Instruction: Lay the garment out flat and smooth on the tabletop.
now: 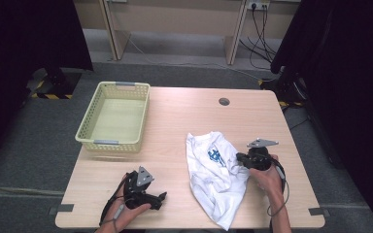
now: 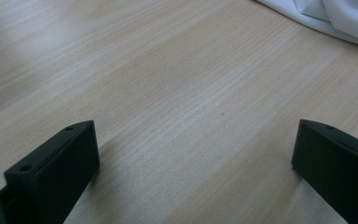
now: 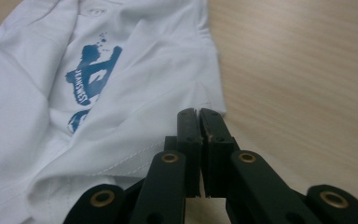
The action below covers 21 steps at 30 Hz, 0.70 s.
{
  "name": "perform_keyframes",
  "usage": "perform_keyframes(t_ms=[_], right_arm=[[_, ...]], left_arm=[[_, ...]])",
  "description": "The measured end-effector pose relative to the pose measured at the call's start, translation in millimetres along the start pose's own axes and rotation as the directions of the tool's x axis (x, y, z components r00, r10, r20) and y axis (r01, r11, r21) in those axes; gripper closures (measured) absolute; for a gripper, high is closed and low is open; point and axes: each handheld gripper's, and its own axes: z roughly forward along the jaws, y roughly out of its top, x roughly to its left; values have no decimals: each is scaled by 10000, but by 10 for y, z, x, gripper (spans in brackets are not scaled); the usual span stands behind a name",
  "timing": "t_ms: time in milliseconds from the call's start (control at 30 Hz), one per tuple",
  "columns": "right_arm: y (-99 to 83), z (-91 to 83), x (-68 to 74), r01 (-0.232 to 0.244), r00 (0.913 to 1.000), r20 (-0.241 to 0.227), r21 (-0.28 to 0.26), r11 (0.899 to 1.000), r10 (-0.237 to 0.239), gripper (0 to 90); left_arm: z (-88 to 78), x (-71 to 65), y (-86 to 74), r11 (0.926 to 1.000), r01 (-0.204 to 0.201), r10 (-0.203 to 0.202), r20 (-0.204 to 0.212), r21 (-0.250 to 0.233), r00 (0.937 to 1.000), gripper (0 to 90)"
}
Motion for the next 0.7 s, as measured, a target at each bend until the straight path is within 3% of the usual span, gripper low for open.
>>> perform_keyframes(t_ms=[100,300,433,533,700], right_arm=[[33,-101,-85,135,9980,618,-260,9996,-119,879],[170,-263,-416,70,9821,1885,-270,9996,-18,869],[240,-315,-530,-277,9842,1738,-312,9991,327,766],[240,-320,-474,-452,9849,1655,-336,9984,501,656],[170,-237,-320,-644,9932,970,-66,9979,648,561]], left_arm=[[0,0,0,10000,-2,2,0,3,10000,0],[0,0,0,10000,0,0,0,2,10000,0],[0,0,0,10000,4,-4,-1,-2,10000,0],[1,0,0,10000,5,-5,0,-4,10000,0],[0,0,0,10000,2,-2,0,-1,10000,0]])
